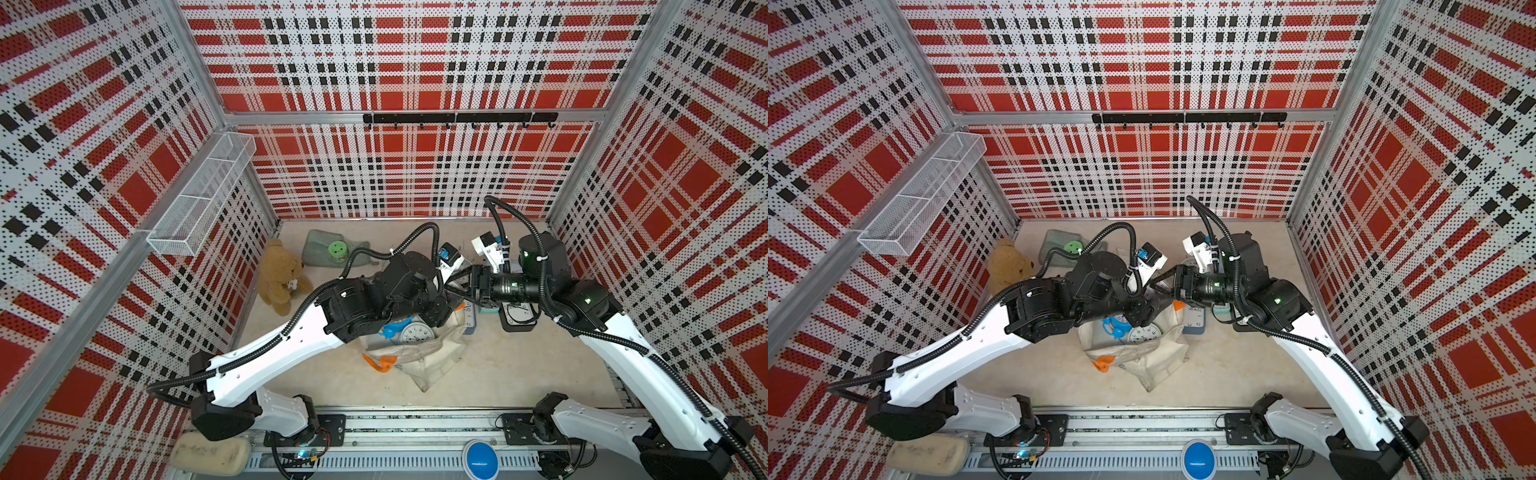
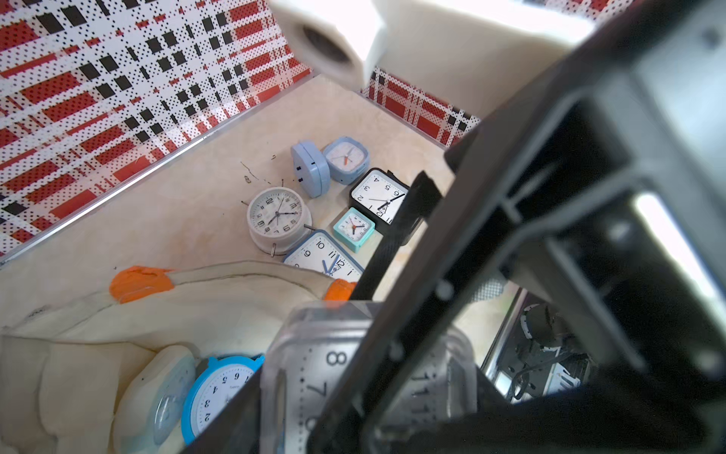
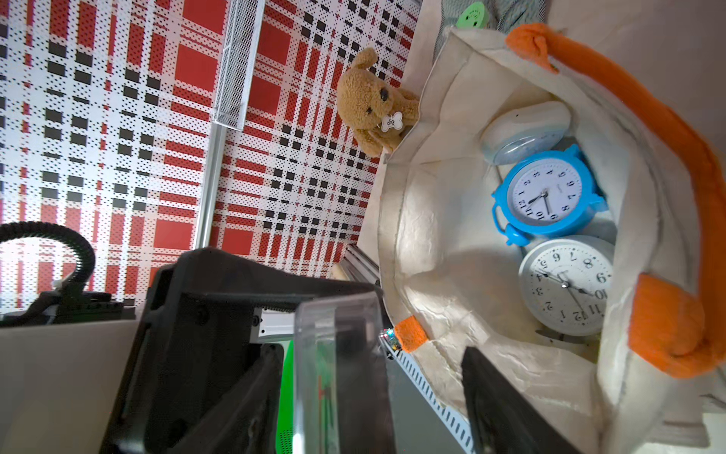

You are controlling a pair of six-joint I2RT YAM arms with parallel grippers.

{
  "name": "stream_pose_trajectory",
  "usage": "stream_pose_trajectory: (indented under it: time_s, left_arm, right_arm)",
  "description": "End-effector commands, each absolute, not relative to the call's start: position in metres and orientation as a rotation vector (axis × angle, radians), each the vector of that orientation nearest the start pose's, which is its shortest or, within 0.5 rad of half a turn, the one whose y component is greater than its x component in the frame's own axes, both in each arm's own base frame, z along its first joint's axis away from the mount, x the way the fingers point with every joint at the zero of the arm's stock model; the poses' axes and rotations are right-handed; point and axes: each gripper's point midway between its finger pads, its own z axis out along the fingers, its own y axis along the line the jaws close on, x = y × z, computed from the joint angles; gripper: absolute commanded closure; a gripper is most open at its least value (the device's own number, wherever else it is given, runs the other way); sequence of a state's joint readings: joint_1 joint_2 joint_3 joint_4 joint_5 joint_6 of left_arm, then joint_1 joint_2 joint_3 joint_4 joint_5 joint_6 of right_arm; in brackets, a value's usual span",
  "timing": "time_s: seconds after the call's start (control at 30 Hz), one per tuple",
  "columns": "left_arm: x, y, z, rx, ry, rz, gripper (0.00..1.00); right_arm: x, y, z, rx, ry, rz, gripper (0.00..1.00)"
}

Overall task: Take the alarm clock out of the canvas bag
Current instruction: Place the alarm at the center of the board.

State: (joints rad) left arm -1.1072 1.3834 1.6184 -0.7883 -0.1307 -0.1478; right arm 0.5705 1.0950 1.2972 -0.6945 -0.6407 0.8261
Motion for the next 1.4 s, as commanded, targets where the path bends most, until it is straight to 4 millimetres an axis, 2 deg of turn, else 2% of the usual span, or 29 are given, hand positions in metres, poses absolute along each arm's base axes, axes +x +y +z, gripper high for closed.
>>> stream_pose_trajectory:
  time_s: [0.0,0.2,0.4,0.47,0.63,0.73,0.83,0.87,1.0,1.1,1.2,1.37]
  left_arm:
    - [0.198,-0.36,0.38,0.952,1.876,-0.649,0.34]
    - [0.191,-0.366,0.38,1.022,1.85,-0.673,0.32]
    - [0.192,-0.364,0.382,1.016,1.844,-0.665,0.23]
    - [0.193,-0.363,0.383,1.01,1.846,-0.658,0.18]
    - [0.202,-0.357,0.377,0.96,1.87,-0.61,0.17]
    - [0.221,-0.338,0.367,0.799,1.937,-0.598,0.13]
    - [0.235,-0.301,0.366,0.565,1.989,-0.621,0.08]
    - [0.24,-0.284,0.364,0.469,2.011,-0.615,0.07]
    - [0.249,-0.217,0.336,0.157,2.172,-0.523,0.05]
    - [0.245,-0.191,0.309,0.033,2.285,-0.468,0.06]
    - [0.244,-0.193,0.287,-0.03,2.369,-0.474,0.06]
    - [0.251,-0.223,0.258,-0.043,2.478,-0.446,0.03]
  right_arm:
    - [0.206,0.26,0.368,-0.188,2.254,1.53,0.35]
    - [0.205,0.26,0.363,-0.185,2.27,1.523,0.49]
    - [0.206,0.257,0.361,-0.166,2.27,1.505,0.63]
    - [0.206,0.256,0.361,-0.161,2.267,1.503,0.64]
    - [0.208,0.253,0.356,-0.139,2.273,1.473,0.63]
    - [0.212,0.247,0.344,-0.104,2.302,1.401,0.57]
    - [0.213,0.24,0.335,-0.101,2.333,1.325,0.51]
    - [0.212,0.237,0.332,-0.108,2.345,1.297,0.5]
    - [0.216,0.227,0.307,-0.091,2.437,1.155,0.49]
    - [0.22,0.225,0.282,-0.091,2.51,1.071,0.44]
    - [0.223,0.229,0.266,-0.136,2.556,0.97,0.4]
    - [0.227,0.228,0.246,-0.239,2.617,0.729,0.32]
